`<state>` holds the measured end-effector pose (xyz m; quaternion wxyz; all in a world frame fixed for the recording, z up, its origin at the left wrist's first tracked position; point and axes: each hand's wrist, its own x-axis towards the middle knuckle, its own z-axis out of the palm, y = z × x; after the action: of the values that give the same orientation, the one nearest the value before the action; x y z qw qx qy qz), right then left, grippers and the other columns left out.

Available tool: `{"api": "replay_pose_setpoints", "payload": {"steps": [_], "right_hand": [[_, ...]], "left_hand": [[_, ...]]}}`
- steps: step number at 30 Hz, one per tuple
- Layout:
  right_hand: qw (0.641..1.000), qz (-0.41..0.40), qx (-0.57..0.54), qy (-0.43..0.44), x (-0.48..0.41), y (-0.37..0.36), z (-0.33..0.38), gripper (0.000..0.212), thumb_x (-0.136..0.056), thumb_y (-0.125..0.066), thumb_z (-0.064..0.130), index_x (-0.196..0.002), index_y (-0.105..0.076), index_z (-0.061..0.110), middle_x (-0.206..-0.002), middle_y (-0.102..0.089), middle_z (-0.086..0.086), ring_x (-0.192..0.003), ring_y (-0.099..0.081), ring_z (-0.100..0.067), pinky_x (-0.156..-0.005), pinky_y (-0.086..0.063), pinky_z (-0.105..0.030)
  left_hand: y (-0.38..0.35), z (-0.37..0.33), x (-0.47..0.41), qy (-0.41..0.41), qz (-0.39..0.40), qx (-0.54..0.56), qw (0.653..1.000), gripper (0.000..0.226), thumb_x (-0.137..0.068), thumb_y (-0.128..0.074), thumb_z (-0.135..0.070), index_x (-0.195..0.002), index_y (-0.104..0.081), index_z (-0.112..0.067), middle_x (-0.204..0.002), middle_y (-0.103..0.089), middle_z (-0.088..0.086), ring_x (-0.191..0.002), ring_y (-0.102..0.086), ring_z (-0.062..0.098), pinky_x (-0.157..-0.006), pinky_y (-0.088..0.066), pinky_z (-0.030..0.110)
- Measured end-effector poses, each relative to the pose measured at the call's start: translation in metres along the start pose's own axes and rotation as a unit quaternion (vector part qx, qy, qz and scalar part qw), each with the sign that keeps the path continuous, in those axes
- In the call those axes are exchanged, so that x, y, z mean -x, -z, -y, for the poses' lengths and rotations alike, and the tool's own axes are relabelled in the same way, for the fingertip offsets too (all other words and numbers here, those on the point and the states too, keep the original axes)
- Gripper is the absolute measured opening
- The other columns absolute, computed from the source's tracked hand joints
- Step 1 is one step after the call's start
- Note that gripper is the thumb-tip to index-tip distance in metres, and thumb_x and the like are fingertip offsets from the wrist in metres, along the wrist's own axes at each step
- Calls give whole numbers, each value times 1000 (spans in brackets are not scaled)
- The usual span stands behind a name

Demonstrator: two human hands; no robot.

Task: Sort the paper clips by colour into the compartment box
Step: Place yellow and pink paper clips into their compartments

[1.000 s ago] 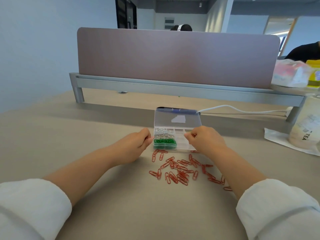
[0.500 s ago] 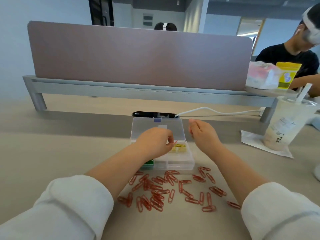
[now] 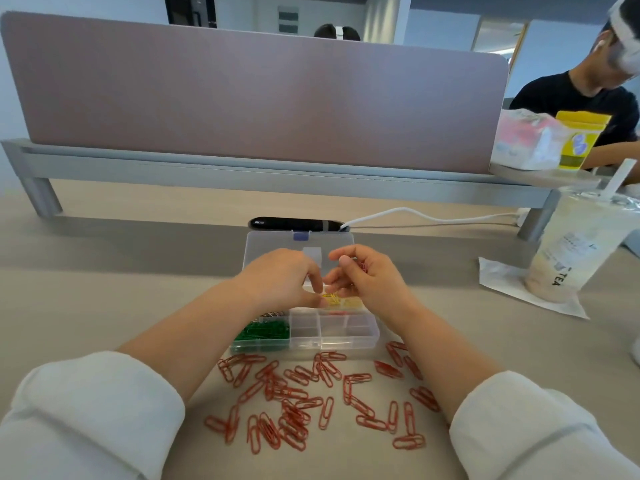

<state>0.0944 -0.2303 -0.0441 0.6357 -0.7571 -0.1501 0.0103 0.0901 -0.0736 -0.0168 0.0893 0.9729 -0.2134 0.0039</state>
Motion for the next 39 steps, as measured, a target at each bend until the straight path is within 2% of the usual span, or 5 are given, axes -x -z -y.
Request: {"api": "replay_pose_setpoints", "payload": {"steps": [15, 21, 29, 35, 39], "right_hand": [[999, 5, -46, -1, 3, -2, 0, 19, -100, -35, 20, -98, -54, 17, -91, -69, -3, -84, -68, -10, -78, -53, -21], [998, 25, -58, -19, 8, -1, 2, 40, -103, -17, 30, -115, -53, 18, -100, -70, -5, -98, -66, -13, -87, -50, -22], [997, 16, -78, -21, 4, -1, 1, 32, -101, -22, 8, -121, -43, 21, -105, -66, -2, -86, -67, -12, -73, -52, -15], [997, -64, -34, -14, 3, 3, -1, 34, -90, -29, -8, -94, -49, 19, -76, -62, -4, -55, -59, -10, -55, -49, -16], [977, -90, 194, -17, 1, 11, -1, 27, -87, -42, 1, -88, -61, 21, -69, -59, 4, -54, -47, -5, -51, -38, -11]], "left_hand": [[12, 6, 1, -19, 66, -8, 998, 30, -83, -65, -34, -113, -66, -29, -66, -44, -16, -60, -41, 0, -56, -30, 12], [12, 3, 4, -13, 81, 6, 997, 27, -89, -58, -33, -113, -67, -25, -108, -69, -3, -94, -59, 12, -83, -44, 25], [16, 4, 4, -23, 97, -38, 994, 36, -85, -63, -34, -120, -61, -28, -67, -40, -17, -60, -39, 1, -54, -27, 13], [17, 0, 7, -26, 90, -63, 994, 31, -89, -58, -31, -120, -62, -28, -111, -65, -4, -93, -55, 10, -73, -34, 18], [18, -1, 8, -20, 94, -55, 994, 31, -89, -58, -32, -119, -62, -28, -113, -64, -5, -88, -51, 5, -74, -33, 17]]}}
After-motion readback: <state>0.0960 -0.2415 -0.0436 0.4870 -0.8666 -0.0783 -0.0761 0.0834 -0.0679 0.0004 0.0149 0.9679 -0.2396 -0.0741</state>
